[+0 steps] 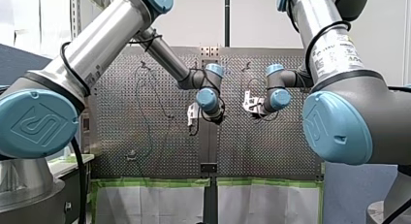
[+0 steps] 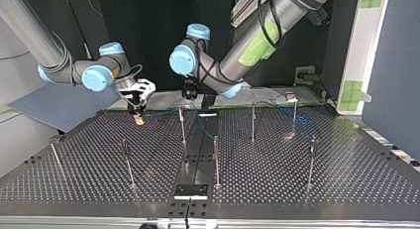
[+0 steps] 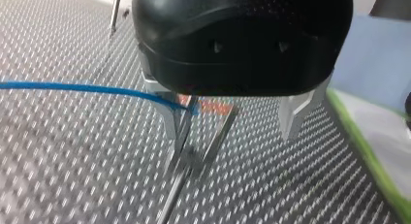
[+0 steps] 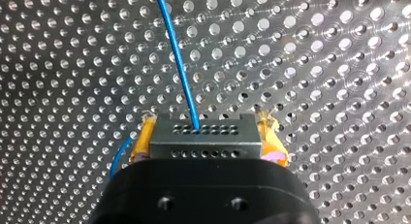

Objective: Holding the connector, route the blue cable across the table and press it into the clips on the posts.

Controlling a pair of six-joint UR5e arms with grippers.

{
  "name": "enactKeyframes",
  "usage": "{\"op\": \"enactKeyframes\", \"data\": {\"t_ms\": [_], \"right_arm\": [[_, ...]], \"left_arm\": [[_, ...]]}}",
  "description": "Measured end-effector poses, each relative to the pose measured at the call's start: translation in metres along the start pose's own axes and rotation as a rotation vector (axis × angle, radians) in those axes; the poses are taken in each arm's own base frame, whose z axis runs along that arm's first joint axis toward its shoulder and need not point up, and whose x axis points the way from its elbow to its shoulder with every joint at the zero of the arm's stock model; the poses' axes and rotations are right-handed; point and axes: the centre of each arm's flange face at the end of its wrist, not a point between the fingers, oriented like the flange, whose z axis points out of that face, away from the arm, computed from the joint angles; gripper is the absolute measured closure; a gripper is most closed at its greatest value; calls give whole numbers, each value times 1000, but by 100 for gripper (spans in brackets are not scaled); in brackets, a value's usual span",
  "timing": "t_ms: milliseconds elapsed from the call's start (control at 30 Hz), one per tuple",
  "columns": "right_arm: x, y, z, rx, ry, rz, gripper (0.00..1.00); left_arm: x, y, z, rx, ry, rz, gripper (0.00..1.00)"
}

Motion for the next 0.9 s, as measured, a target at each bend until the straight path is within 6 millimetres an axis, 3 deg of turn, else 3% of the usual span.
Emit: {"op": "enactKeyframes", "data": {"t_ms": [500, 667, 900], "right_arm": [[3, 15, 0, -19, 1, 6, 100], [4, 26, 0, -34, 1, 14, 100], [7, 40, -1, -56, 3, 25, 100]], "left_arm": [[7, -78, -42, 49, -112, -60, 0], [12, -98, -38, 58, -131, -68, 0], [28, -102, -18, 15, -96, -52, 0]]}}
